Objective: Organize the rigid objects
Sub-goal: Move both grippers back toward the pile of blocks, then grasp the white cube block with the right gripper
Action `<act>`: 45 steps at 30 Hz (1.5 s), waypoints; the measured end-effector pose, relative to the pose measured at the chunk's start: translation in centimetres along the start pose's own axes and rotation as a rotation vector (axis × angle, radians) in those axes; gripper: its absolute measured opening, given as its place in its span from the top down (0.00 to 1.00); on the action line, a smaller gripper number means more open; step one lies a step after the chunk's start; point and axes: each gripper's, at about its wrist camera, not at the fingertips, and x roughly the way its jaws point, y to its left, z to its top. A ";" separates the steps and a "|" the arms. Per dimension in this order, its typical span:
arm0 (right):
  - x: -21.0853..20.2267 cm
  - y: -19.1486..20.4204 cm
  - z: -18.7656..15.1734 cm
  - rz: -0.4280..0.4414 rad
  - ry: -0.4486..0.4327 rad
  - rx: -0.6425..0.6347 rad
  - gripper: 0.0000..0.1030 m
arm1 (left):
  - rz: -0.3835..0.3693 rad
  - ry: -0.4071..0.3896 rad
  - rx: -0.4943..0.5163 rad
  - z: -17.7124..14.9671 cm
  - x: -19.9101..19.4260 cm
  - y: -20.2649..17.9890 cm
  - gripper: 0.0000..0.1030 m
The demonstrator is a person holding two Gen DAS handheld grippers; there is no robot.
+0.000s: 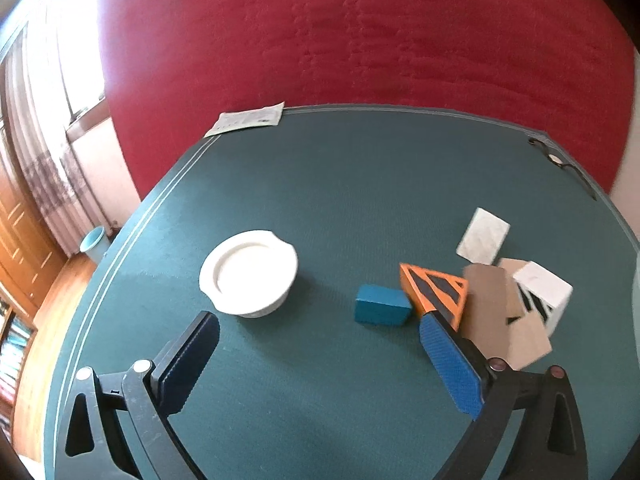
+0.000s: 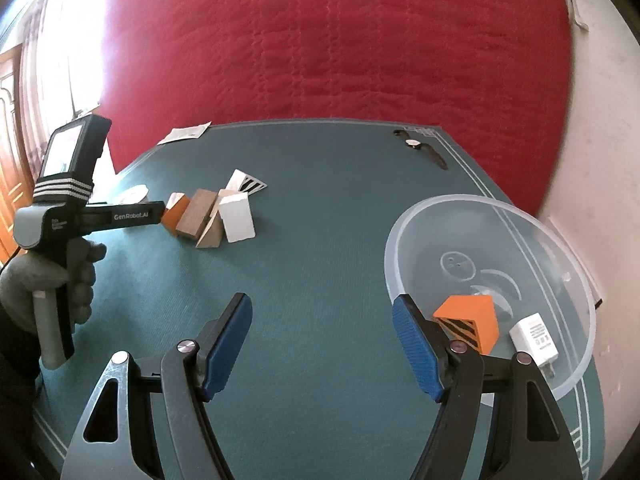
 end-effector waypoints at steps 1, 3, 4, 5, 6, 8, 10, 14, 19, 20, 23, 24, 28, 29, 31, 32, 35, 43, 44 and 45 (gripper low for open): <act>0.1 0.1 0.0 0.001 0.001 -0.001 0.28 | -0.005 -0.004 0.005 0.0 -0.2 -0.1 0.01; 0.5 0.2 0.1 0.010 0.008 0.001 0.28 | -0.011 -0.008 0.013 -0.2 -0.4 -0.2 0.01; 0.7 0.3 0.2 0.018 0.012 0.005 0.28 | -0.012 -0.008 0.018 -0.2 -0.4 -0.3 0.01; 1.1 0.4 0.4 0.034 0.023 0.014 0.28 | -0.012 -0.006 0.021 -0.3 -0.4 -0.2 0.01; 1.4 0.5 0.6 0.045 0.032 0.023 0.28 | -0.014 -0.003 0.025 -0.4 -0.3 -0.2 0.01; 2.4 0.9 1.4 0.075 0.048 0.039 0.28 | -0.016 0.000 0.029 -0.5 -0.3 0.1 0.01; 3.5 1.5 2.2 0.098 0.062 0.047 0.28 | -0.018 -0.003 0.032 -0.7 -0.4 0.4 0.01; 6.3 3.3 4.6 0.168 0.078 0.040 0.28 | -0.026 -0.013 0.032 -0.7 -0.7 1.3 0.01; 9.6 5.1 6.9 0.226 0.105 0.015 0.28 | -0.052 -0.009 0.017 -1.0 -0.8 2.2 0.01; 10.3 5.5 7.2 0.238 0.114 0.010 0.28 | -0.056 -0.009 0.013 -1.0 -0.8 2.5 0.01; 12.4 6.2 7.7 0.248 0.146 0.000 0.30 | -0.063 -0.008 0.003 -1.1 -0.9 2.8 0.01; 12.9 6.3 7.8 0.249 0.156 0.000 0.33 | -0.064 -0.009 0.001 -1.1 -0.9 2.9 0.01; 14.4 6.1 7.7 0.250 0.182 0.005 0.45 | -0.072 -0.010 -0.011 -1.0 -1.0 3.0 0.01; 14.6 6.0 7.7 0.256 0.187 0.008 0.45 | -0.072 -0.011 -0.010 -0.9 -1.1 2.9 0.01; 14.6 6.0 7.7 0.274 0.187 0.017 0.53 | -0.072 -0.014 -0.007 -1.0 -1.1 2.8 0.01; 14.5 6.0 7.8 0.282 0.186 0.015 0.55 | -0.071 -0.014 -0.005 -1.1 -1.2 2.8 0.01; 14.0 6.3 7.5 0.274 0.177 -0.001 0.60 | -0.072 -0.014 -0.003 -1.1 -1.2 2.7 0.01; 12.2 4.8 5.9 0.258 0.162 0.016 0.60 | -0.073 -0.012 0.010 -1.2 -1.2 2.0 0.01; 11.9 4.7 5.6 0.255 0.160 0.016 0.60 | -0.073 -0.011 0.012 -1.2 -1.2 1.9 0.01; 11.6 4.5 5.4 0.253 0.159 0.016 0.60 | -0.072 -0.010 0.014 -1.3 -1.2 1.8 0.01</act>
